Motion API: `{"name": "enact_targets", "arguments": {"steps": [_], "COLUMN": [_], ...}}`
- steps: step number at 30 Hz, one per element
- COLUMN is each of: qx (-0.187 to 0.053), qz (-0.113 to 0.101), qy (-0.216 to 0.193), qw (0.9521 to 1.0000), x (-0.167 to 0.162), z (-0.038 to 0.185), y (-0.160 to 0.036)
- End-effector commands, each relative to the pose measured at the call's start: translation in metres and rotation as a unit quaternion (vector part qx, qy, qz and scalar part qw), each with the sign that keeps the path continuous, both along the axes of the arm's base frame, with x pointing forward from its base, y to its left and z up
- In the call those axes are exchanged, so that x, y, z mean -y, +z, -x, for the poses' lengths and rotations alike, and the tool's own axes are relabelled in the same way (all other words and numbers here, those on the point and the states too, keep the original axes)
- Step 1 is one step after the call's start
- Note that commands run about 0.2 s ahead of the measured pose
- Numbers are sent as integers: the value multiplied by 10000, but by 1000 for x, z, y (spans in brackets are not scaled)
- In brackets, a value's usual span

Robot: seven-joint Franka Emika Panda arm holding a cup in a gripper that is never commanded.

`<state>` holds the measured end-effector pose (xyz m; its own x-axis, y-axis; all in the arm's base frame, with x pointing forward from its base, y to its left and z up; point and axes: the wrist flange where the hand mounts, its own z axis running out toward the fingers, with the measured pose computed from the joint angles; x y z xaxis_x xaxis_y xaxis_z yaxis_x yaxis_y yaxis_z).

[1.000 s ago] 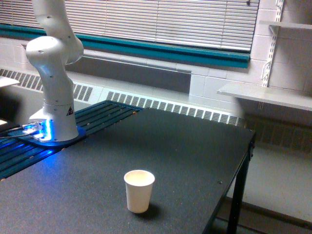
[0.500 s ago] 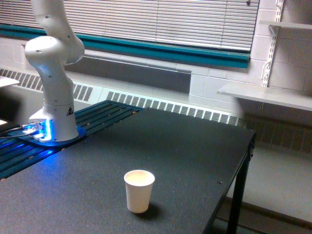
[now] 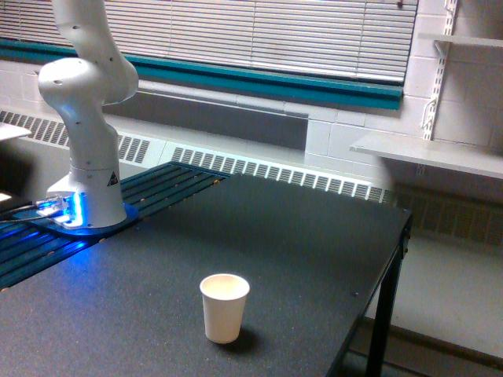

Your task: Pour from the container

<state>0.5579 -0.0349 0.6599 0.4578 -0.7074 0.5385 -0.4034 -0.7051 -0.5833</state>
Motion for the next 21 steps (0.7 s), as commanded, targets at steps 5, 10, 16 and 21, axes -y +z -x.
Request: {"name": "enact_targets", "arguments": {"steps": [5,10,16,21], "qx": [-272,-484,-802,-975], "qz": [452,539,589,612], "qy": [-280,-356,-396,-369], "qw": [9982,9967,9942,9927], "x": [58,73,83,85], "z": [9,13,21,26], "y": [-66,-106,-157,-189]}}
